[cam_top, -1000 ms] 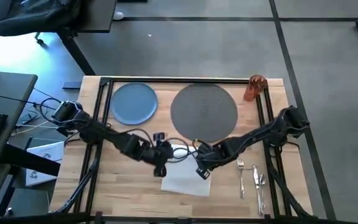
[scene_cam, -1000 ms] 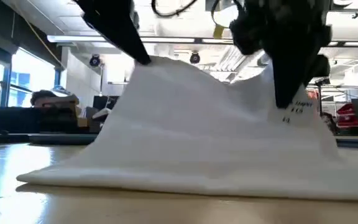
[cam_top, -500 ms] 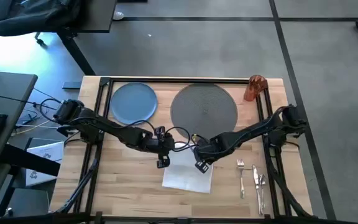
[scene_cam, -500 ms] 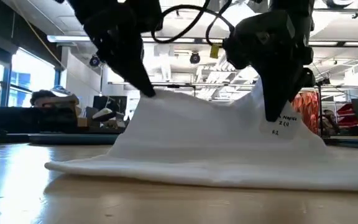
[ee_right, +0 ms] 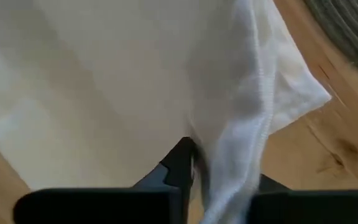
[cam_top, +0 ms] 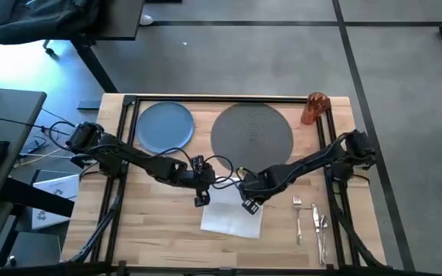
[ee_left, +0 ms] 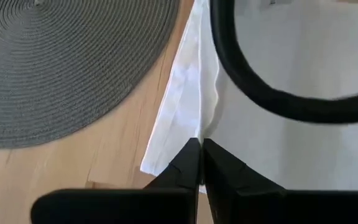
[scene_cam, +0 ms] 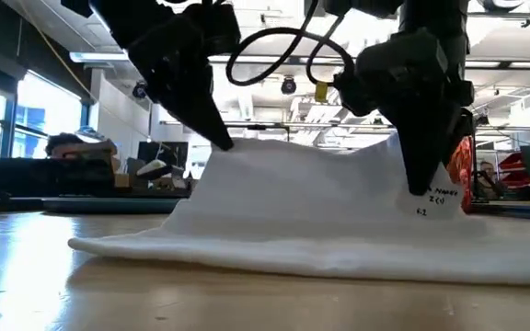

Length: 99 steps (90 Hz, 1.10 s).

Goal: Set table place
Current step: Fold the white table napkin

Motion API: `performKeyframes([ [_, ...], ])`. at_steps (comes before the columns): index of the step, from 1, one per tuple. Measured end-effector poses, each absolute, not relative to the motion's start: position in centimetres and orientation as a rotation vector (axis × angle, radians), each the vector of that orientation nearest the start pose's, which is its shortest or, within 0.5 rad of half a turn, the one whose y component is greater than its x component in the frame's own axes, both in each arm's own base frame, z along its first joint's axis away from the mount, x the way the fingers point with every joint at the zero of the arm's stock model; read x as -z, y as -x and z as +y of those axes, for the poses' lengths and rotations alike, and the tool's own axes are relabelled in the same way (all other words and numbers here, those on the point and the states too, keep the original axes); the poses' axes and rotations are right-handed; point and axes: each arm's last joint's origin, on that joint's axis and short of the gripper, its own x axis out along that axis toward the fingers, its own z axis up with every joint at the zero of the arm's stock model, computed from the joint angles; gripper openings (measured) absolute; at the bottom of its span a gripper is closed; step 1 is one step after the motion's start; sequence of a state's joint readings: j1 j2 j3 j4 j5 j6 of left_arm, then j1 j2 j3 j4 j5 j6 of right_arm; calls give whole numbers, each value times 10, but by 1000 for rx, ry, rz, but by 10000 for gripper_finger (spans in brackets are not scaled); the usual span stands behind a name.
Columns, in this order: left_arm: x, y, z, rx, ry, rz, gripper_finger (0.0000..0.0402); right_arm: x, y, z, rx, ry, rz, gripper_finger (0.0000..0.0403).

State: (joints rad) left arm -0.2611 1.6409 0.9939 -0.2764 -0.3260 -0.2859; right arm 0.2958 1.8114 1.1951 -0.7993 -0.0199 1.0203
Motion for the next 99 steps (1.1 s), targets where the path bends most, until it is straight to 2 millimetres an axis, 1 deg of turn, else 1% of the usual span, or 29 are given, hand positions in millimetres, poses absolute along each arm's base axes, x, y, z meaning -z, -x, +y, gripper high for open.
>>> performKeyframes([
  [13, -191, -319, -75, -199, -5, 856, 9, -172, -315, 97, 485, -635, 1403, 112],
  [26, -192, -319, -75, -198, -34, 855, 28, -175, -313, 96, 495, -620, 1411, 158],
  [33, -192, -319, -74, -195, -44, 855, 45, -180, -308, 95, 518, -599, 1416, 174],
  [47, -196, -317, -72, -201, -30, 858, 92, -204, -292, 96, 544, -559, 1370, 185],
  [53, -203, -315, -72, -201, 15, 860, 111, -217, -285, 102, 513, -540, 1317, 185],
  [58, -207, -314, -74, -162, 80, 869, 122, -228, -280, 111, 451, -493, 1256, 185],
  [63, -208, -313, -77, -90, 138, 888, 130, -236, -275, 124, 368, -414, 1188, 186],
  [67, -205, -313, -81, -27, 160, 915, 134, -239, -271, 136, 315, -340, 1140, 186],
  [74, -197, -314, -87, 62, 122, 956, 136, -239, -265, 155, 243, -230, 1102, 186],
  [81, -187, -315, -95, 114, 63, 984, 137, -229, -266, 167, 187, -184, 1124, 186],
  [90, -173, -321, -101, 135, 36, 994, 137, -213, -272, 171, 167, -143, 1181, 186],
  [99, -158, -324, -102, 85, 47, 1030, 137, -206, -281, 171, 95, -109, 1181, 186],
])
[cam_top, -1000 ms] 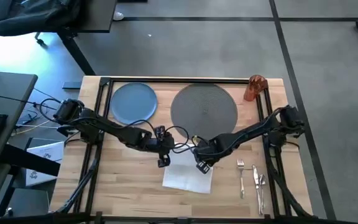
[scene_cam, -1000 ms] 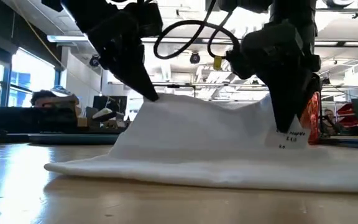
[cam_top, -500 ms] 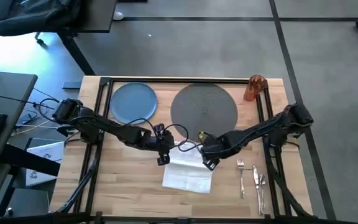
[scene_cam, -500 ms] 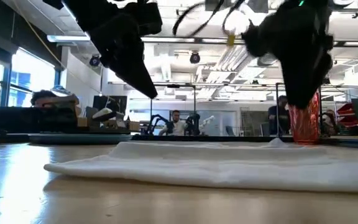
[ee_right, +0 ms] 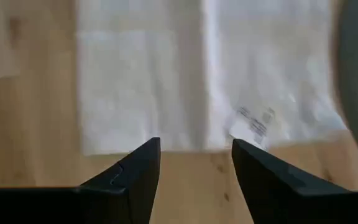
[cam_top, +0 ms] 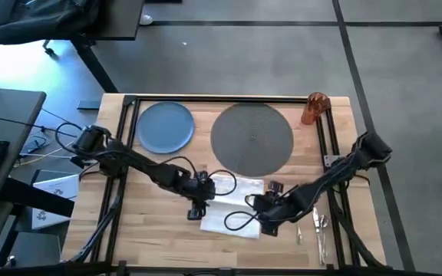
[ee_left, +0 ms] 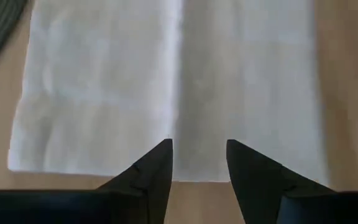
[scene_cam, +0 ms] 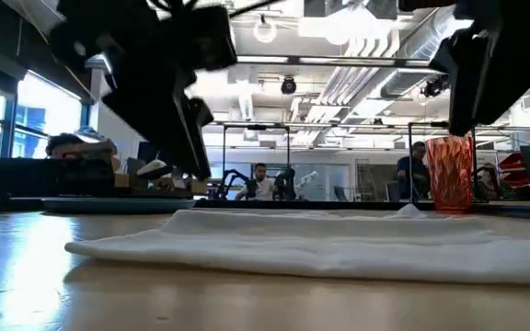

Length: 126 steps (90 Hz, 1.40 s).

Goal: Set table place
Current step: Fold the white table napkin

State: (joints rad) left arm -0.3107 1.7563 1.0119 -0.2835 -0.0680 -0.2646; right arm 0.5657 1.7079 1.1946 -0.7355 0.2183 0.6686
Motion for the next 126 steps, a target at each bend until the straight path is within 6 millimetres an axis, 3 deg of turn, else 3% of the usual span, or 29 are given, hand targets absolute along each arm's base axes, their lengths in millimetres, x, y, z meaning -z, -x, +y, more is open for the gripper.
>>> performKeyframes([
  [14, -142, -326, -101, 38, 72, 1079, 137, -198, -294, 162, 12, -62, 1177, 179],
  [41, -132, -327, -105, 93, 148, 1132, 123, -150, -287, 140, -45, -229, 1172, 147],
  [73, -133, -326, -106, 94, 165, 1137, 102, -134, -280, 134, 2, -182, 1132, 122],
  [90, -133, -326, -106, 94, 165, 1137, 101, -135, -283, 132, 1, -167, 1101, 122],
  [103, -133, -326, -105, 94, 165, 1138, 101, -125, -285, 131, -30, -136, 1142, 117],
  [115, -134, -326, -105, 93, 166, 1144, 82, -121, -287, 132, -53, -153, 1158, 72],
  [126, -145, -329, -107, 114, 178, 1134, 25, -130, -287, 133, -77, -161, 1179, 11],
])
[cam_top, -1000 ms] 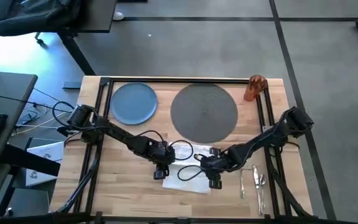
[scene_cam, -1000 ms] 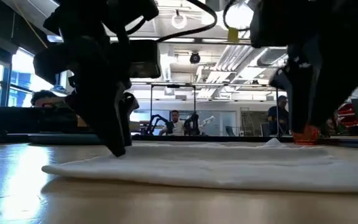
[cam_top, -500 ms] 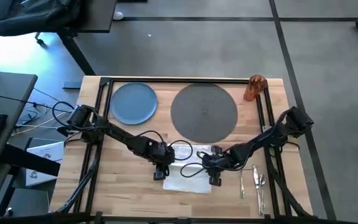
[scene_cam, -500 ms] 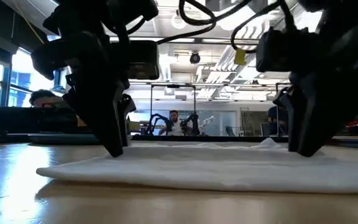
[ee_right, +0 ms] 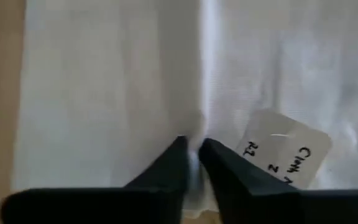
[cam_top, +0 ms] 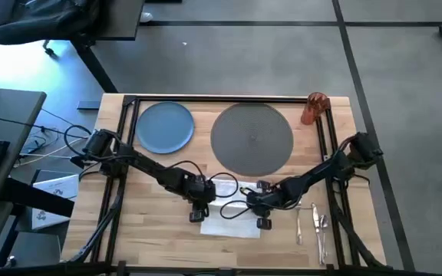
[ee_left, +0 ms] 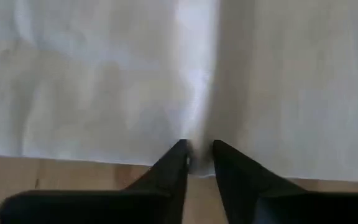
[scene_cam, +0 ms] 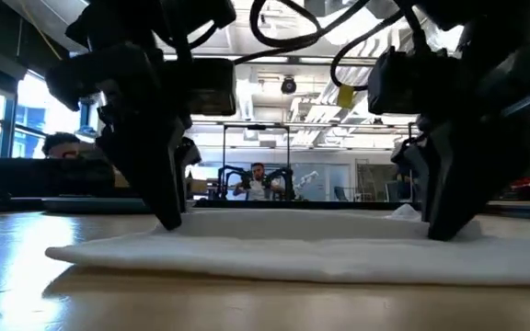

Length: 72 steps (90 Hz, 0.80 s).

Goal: Set table place
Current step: Fold the white table napkin

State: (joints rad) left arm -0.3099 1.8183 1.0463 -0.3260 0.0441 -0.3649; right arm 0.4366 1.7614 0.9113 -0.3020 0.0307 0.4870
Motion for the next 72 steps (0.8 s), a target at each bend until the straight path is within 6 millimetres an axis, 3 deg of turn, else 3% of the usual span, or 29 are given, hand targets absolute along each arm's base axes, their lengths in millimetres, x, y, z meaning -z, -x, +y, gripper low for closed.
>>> performKeyframes([
  [16, -179, -327, -103, 72, 71, 1144, 4, -164, -290, 126, -24, -70, 1207, 2],
  [26, -211, -322, -94, -11, -69, 1123, 1, -190, -294, 117, 53, 65, 1191, 1],
  [37, -249, -313, -85, -142, -243, 1084, 0, -227, -301, 109, 209, 211, 1123, 0],
  [44, -264, -307, -82, -209, -322, 1050, 0, -235, -302, 106, 305, 259, 1089, 0],
  [53, -258, -302, -87, -171, -332, 1066, 0, -225, -303, 110, 302, 246, 1036, 0],
  [72, -200, -294, -128, 20, -260, 1101, 0, -177, -289, 136, 79, 110, 1034, 0],
])
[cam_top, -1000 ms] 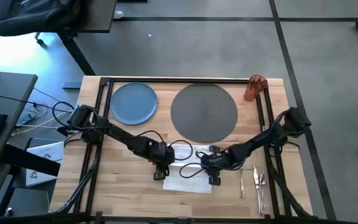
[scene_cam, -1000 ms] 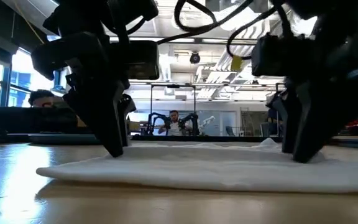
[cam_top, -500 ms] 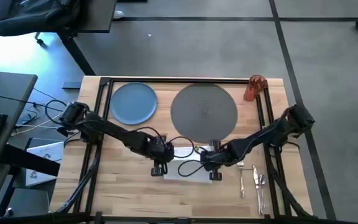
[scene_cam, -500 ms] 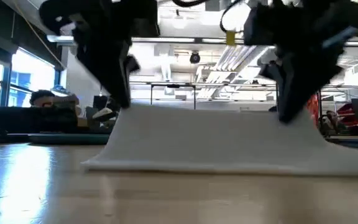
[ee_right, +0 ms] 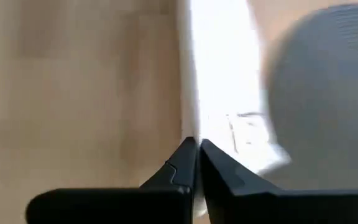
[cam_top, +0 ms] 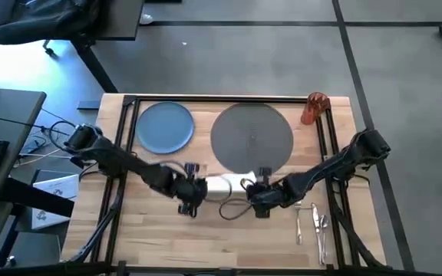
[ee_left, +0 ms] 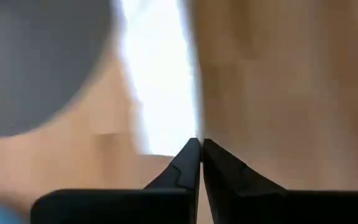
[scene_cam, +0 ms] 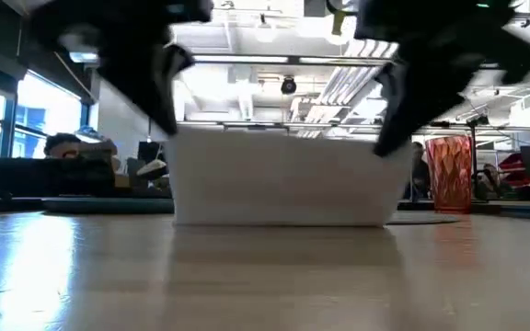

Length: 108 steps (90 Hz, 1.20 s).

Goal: Set table place
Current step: Fold the white table napkin

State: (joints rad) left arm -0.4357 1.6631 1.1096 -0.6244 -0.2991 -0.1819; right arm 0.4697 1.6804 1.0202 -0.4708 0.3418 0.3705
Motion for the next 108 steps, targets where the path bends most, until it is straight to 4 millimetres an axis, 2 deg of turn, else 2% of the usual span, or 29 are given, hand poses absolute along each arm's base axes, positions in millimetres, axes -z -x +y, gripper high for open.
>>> performKeyframes([
  [11, -183, -291, -155, 125, -252, 1100, 0, -163, -282, 149, -37, 6, 1044, 0],
  [24, -178, -286, -177, 202, -219, 1084, 0, -157, -276, 157, -100, -44, 1046, 0],
  [41, -179, -281, -182, 216, -82, 1136, 13, -157, -276, 158, -135, -60, 1059, 10],
  [56, -195, -281, -176, 213, 71, 1140, 31, -159, -275, 162, -242, -117, 1106, 66],
  [64, -203, -289, -165, 189, 104, 1101, 30, -171, -273, 161, -247, -224, 1217, 100],
  [74, -205, -309, -142, 199, 148, 1039, 17, -190, -269, 158, -66, -340, 1330, 120],
  [91, -198, -349, -106, 227, 184, 857, 3, -243, -252, 177, 212, -485, 1009, 119],
  [99, -187, -360, -100, 233, 158, 825, 2, -255, -241, 184, 316, -586, 875, 114],
  [108, -170, -369, -99, 272, 120, 826, 1, -271, -229, 194, 319, -683, 801, 107],
])
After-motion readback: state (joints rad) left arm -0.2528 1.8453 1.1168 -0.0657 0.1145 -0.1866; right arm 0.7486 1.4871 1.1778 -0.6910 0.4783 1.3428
